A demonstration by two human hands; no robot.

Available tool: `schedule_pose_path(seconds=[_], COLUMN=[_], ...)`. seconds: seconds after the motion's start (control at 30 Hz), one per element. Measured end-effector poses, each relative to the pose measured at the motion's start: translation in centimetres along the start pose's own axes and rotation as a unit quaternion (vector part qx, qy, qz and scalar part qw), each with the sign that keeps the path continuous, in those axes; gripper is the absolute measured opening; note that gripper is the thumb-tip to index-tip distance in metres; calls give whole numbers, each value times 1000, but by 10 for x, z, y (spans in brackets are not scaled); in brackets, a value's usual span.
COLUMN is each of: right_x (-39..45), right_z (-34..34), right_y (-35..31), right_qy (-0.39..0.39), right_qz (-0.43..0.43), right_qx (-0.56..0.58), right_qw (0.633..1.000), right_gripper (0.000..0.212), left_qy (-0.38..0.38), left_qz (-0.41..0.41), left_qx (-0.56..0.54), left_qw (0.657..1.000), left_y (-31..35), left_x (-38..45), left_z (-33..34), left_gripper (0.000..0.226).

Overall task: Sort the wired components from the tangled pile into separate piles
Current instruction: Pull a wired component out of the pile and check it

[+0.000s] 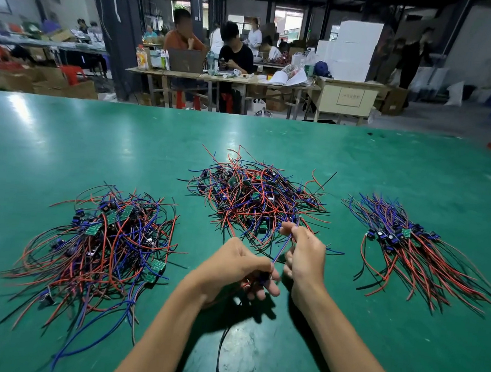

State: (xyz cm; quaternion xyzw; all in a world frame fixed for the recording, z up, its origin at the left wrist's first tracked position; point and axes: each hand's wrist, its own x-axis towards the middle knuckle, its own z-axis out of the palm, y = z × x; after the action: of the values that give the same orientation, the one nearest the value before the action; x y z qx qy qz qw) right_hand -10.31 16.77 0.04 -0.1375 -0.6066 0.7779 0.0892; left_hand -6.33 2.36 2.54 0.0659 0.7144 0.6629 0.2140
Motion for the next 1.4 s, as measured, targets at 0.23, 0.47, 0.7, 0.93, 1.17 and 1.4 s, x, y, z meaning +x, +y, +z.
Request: schedule_pose_path(seconds=[0.23,0.47,0.7,0.93,1.17,1.4], right_x=[0,-8,6,7,9,1], right_z=[-8,-9,-23,-25,-31,-26], right_y=[-10,-20,-26,-28,-40,-47], right_qy=[-34,-18,33,32,-75,-129], right_qz=[-7,-180,-77,-48,38,-20], right_qx=[140,51,77,77,238,175], right_qw=[990,982,994,995,968,976], right_gripper=[25,21,24,21,20,20], left_qy=[5,11,1,98,345,374], left_qz=[4,45,80,113,410,326], left_qx=[-25,-47,-12,14,350,295], left_qw=[1000,998,997,989,768,817], left_y=[4,-1,-2,-6,-9,8], left_x=[-2,3,0,5,7,-6], left_z=[-5,-13,-27,-26,-22,-22], left_gripper=[23,26,25,18,15,6])
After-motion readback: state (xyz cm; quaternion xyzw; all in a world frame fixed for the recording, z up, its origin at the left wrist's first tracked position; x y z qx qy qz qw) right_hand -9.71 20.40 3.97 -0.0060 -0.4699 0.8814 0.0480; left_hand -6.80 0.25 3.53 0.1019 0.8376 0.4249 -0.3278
